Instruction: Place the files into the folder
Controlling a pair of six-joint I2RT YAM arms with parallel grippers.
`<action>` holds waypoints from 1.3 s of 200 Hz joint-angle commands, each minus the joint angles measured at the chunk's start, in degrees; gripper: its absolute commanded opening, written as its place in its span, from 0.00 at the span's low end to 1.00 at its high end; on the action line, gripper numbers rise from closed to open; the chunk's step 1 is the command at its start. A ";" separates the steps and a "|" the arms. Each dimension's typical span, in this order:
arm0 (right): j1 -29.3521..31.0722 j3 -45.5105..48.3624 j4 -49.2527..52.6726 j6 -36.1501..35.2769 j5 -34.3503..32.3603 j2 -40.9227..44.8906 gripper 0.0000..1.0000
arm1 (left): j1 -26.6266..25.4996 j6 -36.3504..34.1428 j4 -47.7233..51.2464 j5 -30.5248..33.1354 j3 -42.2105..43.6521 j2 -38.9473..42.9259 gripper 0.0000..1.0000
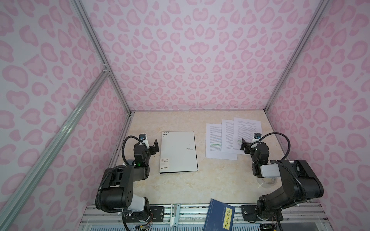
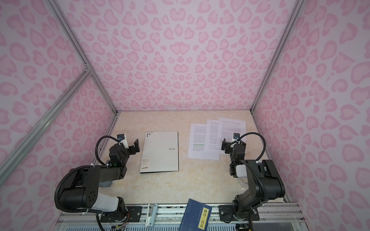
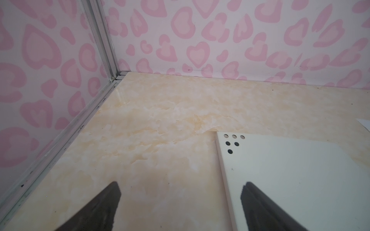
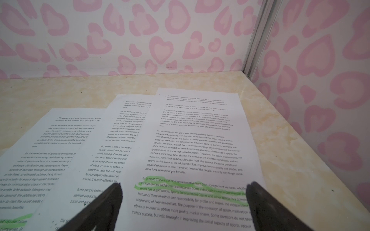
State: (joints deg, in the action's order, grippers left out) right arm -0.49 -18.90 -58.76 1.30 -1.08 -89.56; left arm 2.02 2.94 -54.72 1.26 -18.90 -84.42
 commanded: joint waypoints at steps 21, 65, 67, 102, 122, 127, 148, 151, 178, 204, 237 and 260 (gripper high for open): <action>0.05 0.17 -1.18 -0.07 -0.15 -0.26 0.99 | 0.00 -0.30 -0.59 -0.61 -0.44 -0.05 0.98; 0.03 0.08 -1.04 -0.11 -0.19 -0.22 0.99 | -0.09 -0.39 -0.67 -0.45 -0.35 0.11 0.98; 0.05 0.02 -1.01 -0.15 -0.23 -0.19 0.99 | -0.09 -0.39 -0.70 -0.44 -0.33 0.11 0.98; 1.01 0.23 -1.14 -0.45 -3.46 0.05 0.99 | -0.88 -1.05 -0.44 0.78 -0.58 0.38 0.98; 0.79 0.00 0.61 1.14 -6.23 1.57 0.99 | -1.53 -1.69 2.90 1.14 -2.01 1.48 0.97; 0.51 -0.12 1.41 1.52 -6.01 2.29 0.99 | -1.65 -1.95 4.68 1.18 -2.86 2.19 0.97; 0.18 -1.30 6.44 1.89 -6.47 5.90 0.99 | -2.18 -2.71 18.38 1.04 -9.52 5.42 0.97; 0.24 -1.53 7.54 1.87 -6.71 6.64 0.99 | -2.34 -2.94 20.18 1.05 -10.48 5.65 0.97; 1.95 -7.13 20.70 1.51 -12.59 10.74 0.99 | -4.75 -8.97 45.08 1.43 -24.30 6.15 0.97; 5.13 -18.57 42.36 7.87 -20.89 14.39 0.99 | -6.19 -15.24 72.04 2.99 -41.67 1.81 0.97; 8.23 -34.62 69.99 16.33 -16.67 12.67 0.99 | -8.50 -25.28 90.58 7.35 -53.11 -0.52 0.98; 11.71 -34.33 71.70 17.28 -6.83 13.35 0.99 | -12.93 -35.84 97.82 10.91 -50.98 2.29 0.98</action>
State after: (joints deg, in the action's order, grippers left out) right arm 8.78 -53.45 -1.63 14.57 -16.82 -76.27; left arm -7.51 -19.59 25.15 7.31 -70.83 -84.25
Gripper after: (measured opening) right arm 0.993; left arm 0.977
